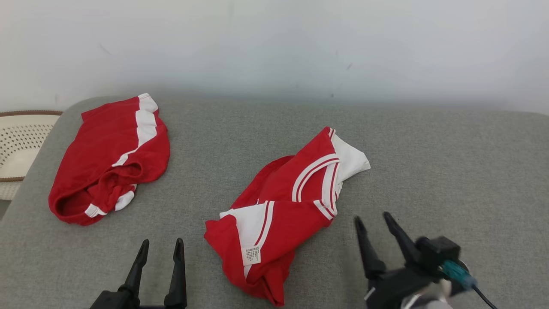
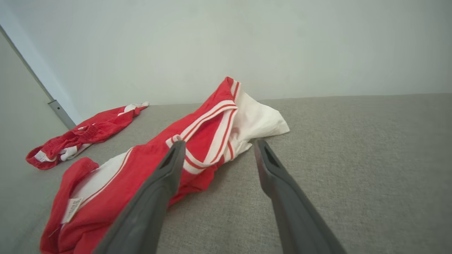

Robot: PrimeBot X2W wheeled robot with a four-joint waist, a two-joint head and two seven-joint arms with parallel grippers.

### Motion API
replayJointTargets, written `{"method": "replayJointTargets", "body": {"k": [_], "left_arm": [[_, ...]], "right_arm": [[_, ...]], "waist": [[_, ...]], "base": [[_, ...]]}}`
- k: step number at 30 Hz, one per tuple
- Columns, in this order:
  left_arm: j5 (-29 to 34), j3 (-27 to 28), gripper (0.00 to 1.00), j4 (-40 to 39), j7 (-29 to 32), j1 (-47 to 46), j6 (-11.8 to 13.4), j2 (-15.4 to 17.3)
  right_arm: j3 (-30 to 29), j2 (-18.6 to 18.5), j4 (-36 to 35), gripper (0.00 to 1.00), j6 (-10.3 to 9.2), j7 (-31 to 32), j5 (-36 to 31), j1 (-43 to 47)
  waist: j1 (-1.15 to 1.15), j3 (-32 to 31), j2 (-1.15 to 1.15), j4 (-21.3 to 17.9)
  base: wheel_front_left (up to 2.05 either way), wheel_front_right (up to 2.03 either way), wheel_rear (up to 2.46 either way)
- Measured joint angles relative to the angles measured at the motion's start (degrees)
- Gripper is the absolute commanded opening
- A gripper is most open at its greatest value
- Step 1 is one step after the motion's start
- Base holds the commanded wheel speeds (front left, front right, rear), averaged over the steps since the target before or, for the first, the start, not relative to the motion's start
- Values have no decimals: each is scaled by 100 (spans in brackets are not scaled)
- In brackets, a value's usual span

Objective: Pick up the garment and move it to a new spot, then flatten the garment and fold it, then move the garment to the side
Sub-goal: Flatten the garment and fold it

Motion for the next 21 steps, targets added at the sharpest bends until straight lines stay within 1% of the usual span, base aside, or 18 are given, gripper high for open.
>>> {"method": "replayJointTargets", "body": {"k": [3,7,13,18,19,21], "left_arm": [[18,29,100,5,0,0,-49,-3],[13,-9,100,30,0,-2,-93,-13],[-76,-114,100,96,-1,-21,-109,-19],[-174,-291,100,149,-1,-39,-64,-22],[-198,-314,100,152,-1,-41,-45,-22],[-255,-361,100,166,-1,-43,-38,-23]], "right_arm": [[533,-144,70,100,0,253,276,-333],[1032,-392,380,100,0,487,615,-826],[1582,-680,1100,100,0,680,1044,-1482],[2003,-872,1736,100,0,754,1374,-1840],[2067,-887,1829,98,0,755,1464,-1891],[2220,-914,2027,0,0,756,1589,-1986]], "waist": [[0,3,0,38],[0,9,0,123],[0,23,0,353],[0,40,0,604],[0,43,0,653],[0,50,0,749]], "base": [[0,0,0],[0,0,0],[0,0,0],[0,0,0],[0,0,0],[0,0,0]]}}
